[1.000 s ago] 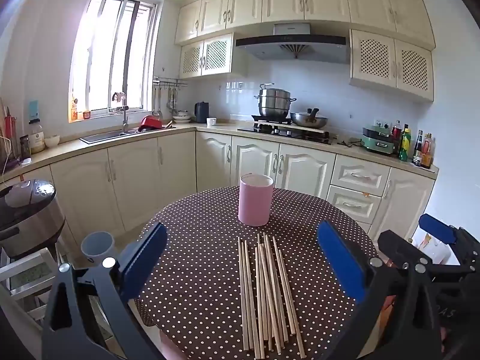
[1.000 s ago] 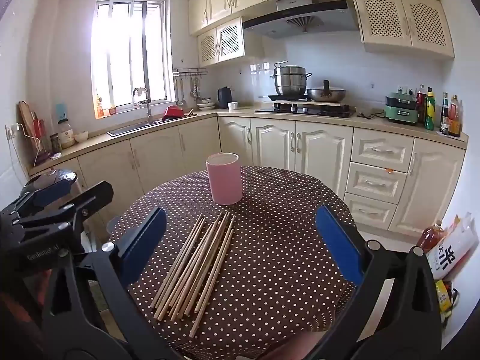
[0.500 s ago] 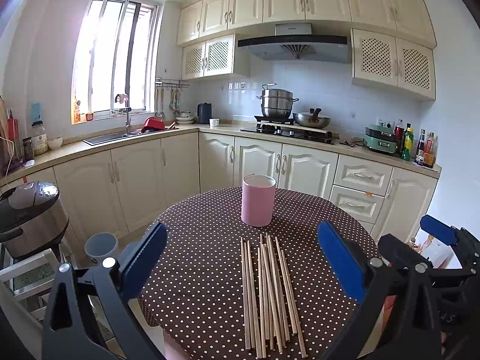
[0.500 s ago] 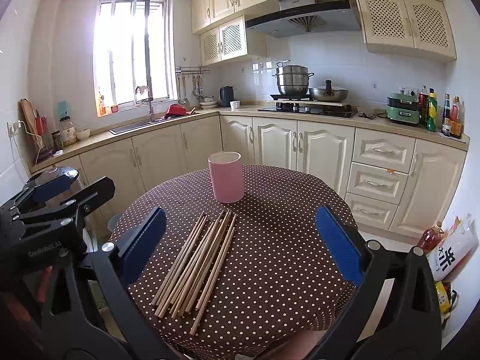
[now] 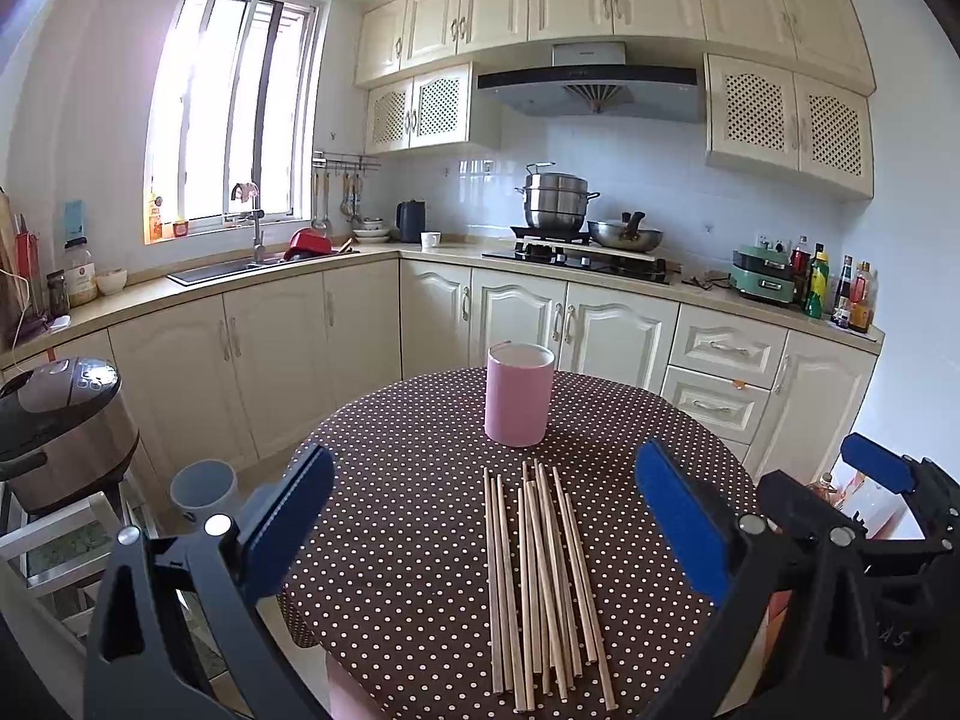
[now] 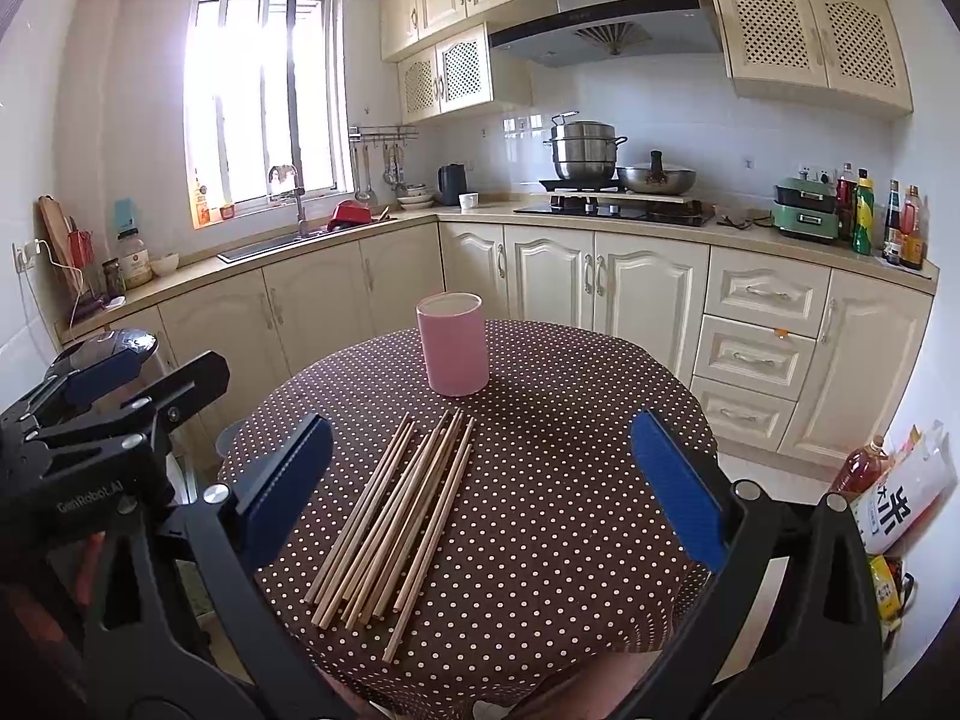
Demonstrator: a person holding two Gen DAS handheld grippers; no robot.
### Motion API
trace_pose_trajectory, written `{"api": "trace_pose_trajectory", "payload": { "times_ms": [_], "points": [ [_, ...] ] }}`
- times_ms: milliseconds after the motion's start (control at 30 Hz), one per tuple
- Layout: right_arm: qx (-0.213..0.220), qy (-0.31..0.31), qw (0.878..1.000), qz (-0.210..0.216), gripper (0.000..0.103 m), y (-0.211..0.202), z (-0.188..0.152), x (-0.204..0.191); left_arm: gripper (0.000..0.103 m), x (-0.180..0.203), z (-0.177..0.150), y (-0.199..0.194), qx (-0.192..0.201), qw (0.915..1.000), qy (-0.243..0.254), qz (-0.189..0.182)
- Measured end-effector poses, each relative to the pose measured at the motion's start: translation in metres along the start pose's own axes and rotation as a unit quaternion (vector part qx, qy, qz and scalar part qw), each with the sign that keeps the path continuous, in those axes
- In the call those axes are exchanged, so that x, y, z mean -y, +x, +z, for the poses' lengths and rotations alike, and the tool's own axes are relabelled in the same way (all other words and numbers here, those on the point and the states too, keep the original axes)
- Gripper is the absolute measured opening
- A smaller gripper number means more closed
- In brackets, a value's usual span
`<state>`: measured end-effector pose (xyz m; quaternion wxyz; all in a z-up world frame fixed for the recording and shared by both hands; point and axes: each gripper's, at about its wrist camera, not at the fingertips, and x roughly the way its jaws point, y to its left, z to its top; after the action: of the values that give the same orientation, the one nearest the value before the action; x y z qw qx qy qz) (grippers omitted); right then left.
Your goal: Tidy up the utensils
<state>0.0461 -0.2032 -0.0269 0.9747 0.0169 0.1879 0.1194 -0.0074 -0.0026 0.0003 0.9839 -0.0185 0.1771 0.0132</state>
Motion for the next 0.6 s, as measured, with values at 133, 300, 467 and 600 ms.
{"api": "trace_pose_trajectory", "payload": {
  "times_ms": [133,300,467,600],
  "points": [
    [-0.001,0.004,1.0,0.001,0.097,-0.0003,0.0002,0.0009,0.099,-0.0004,-0.0002,-0.0011,0.002,1.0,0.0,0.003],
    [-0.003,0.005,1.0,0.002,0.097,-0.0003,-0.0002,0.001,0.099,-0.002,0.0006,0.0,-0.001,1.0,-0.002,-0.002],
    [-0.004,0.007,1.0,0.001,0.097,-0.0002,-0.001,0.0018,0.099,-0.0014,0.0001,0.0006,0.002,1.0,0.003,0.003],
    [-0.007,0.011,1.0,0.001,0.097,0.0009,-0.0011,0.0034,0.099,-0.0005,-0.001,0.0023,-0.001,1.0,0.004,0.003]
  ]
}}
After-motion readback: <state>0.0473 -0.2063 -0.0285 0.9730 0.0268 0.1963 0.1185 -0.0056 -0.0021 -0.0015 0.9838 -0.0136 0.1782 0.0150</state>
